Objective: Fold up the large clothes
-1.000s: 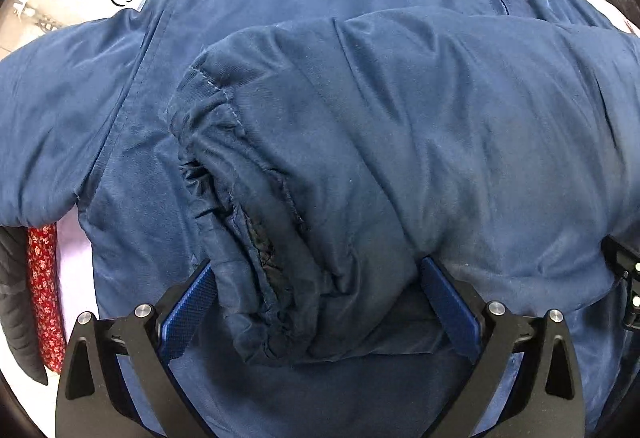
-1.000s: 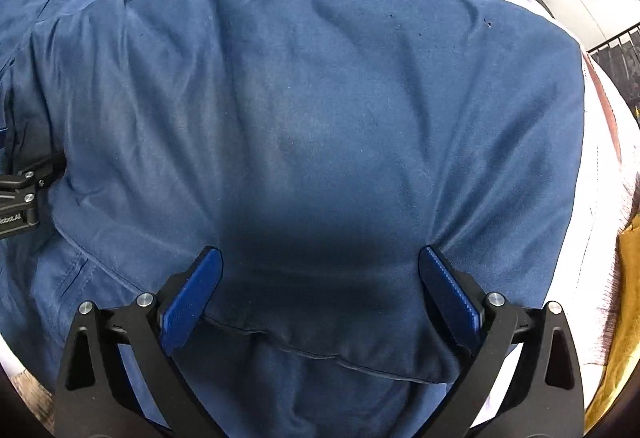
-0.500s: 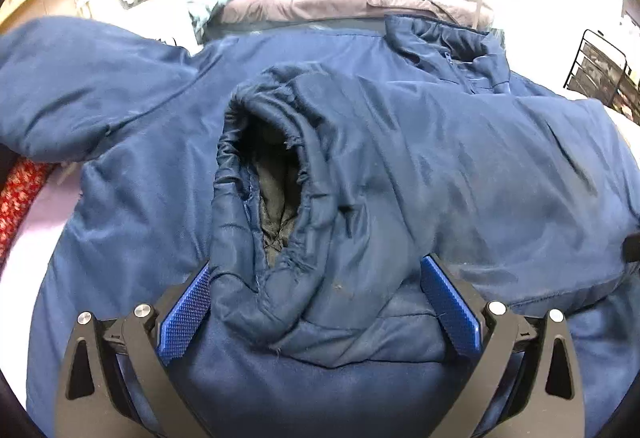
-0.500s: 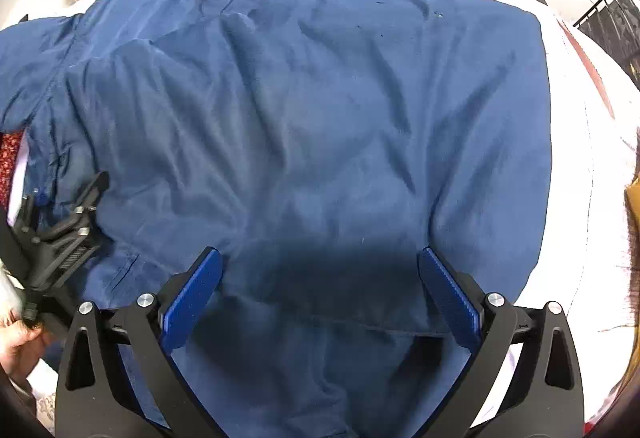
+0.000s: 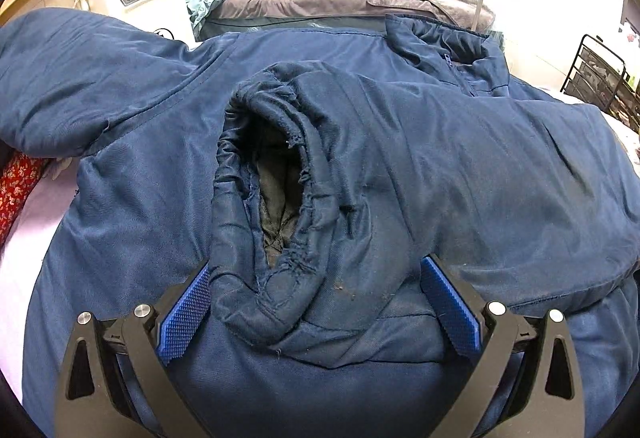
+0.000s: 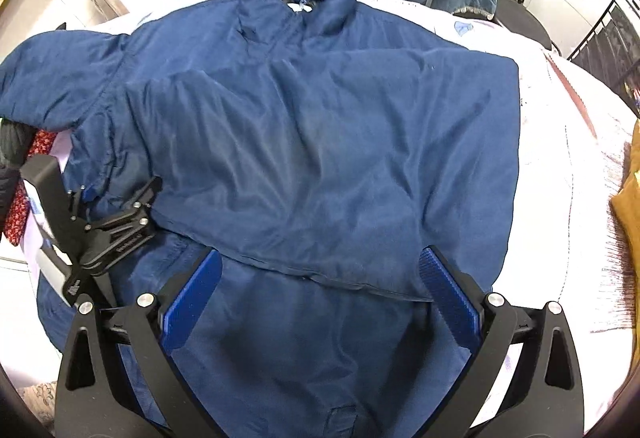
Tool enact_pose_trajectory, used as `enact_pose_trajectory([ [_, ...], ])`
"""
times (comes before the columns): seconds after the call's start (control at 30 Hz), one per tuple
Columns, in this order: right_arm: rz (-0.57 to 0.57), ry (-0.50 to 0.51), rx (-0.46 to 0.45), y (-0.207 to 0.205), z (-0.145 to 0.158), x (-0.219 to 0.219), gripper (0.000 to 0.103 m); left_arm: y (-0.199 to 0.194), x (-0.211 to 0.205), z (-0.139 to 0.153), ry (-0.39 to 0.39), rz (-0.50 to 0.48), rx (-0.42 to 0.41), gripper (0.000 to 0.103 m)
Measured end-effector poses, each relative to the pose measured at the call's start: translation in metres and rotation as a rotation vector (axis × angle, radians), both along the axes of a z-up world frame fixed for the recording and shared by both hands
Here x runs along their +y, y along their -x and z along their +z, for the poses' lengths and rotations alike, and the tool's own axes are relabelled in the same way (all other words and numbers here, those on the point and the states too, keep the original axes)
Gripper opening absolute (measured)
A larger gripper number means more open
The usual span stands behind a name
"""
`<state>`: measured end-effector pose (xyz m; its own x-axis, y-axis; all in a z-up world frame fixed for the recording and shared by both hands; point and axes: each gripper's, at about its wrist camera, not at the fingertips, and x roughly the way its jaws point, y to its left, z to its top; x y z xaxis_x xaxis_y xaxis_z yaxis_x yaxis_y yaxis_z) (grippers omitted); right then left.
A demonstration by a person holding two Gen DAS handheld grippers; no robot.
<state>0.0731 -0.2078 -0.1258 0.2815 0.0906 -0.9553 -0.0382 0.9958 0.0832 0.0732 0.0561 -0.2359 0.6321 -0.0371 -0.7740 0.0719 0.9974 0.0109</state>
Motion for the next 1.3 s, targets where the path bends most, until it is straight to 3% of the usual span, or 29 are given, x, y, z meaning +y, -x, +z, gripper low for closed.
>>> enact_pose_trajectory([
  [0.73, 0.024, -0.030, -0.029, 0.004, 0.005, 0.014, 0.098, 0.000, 0.000, -0.001, -0.001, -0.001, -0.001, 0.098],
  [1.07, -0.004, -0.047, -0.053, 0.012, 0.018, -0.005, 0.098, 0.000, 0.000, 0.000, -0.001, -0.001, -0.001, 0.098],
  [1.3, -0.055, -0.027, -0.009, 0.027, 0.015, -0.022, 0.098, 0.000, 0.000, 0.000, -0.001, -0.001, -0.001, 0.098],
])
